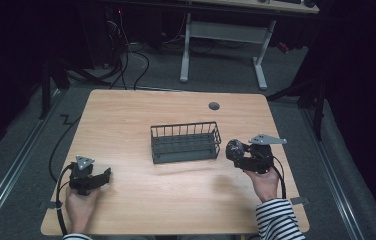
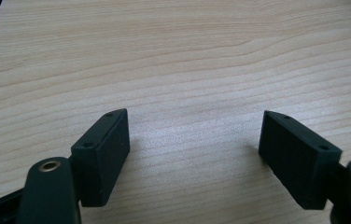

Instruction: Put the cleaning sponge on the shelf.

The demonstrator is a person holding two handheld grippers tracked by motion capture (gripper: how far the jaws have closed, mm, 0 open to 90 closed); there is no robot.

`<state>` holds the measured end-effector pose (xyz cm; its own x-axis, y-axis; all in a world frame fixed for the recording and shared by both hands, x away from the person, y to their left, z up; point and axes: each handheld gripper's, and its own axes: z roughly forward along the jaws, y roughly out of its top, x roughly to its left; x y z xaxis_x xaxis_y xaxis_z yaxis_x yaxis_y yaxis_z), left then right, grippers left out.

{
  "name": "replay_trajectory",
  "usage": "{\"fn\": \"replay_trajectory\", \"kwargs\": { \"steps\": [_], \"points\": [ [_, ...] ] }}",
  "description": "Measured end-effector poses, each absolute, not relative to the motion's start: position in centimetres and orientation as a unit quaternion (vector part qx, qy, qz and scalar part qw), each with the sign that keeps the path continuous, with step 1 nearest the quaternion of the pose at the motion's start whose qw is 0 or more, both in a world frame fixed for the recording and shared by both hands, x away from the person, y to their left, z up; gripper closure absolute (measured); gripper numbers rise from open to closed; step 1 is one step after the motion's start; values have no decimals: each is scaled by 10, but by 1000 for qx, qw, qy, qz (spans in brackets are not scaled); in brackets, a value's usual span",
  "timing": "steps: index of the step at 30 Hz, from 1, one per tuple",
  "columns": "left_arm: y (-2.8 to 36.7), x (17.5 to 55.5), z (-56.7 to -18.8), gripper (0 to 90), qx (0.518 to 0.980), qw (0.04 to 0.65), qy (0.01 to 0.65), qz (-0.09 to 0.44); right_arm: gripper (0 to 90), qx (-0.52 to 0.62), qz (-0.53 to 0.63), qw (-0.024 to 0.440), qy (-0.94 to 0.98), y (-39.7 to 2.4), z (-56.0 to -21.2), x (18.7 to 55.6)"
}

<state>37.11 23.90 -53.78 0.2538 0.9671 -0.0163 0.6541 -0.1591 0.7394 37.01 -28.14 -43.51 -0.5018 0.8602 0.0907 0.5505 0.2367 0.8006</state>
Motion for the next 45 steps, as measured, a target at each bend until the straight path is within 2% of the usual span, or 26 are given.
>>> {"fn": "replay_trajectory", "kwargs": {
  "steps": [22, 45],
  "points": [
    [239, 371, -538, 254, 722, 326, 561, 241, 361, 427, 426, 179, 777, -251, -400, 393],
    [239, 371, -538, 255, 722, 325, 561, 241, 361, 422, 397, 157, 800, -209, -403, 435]
  ]
}}
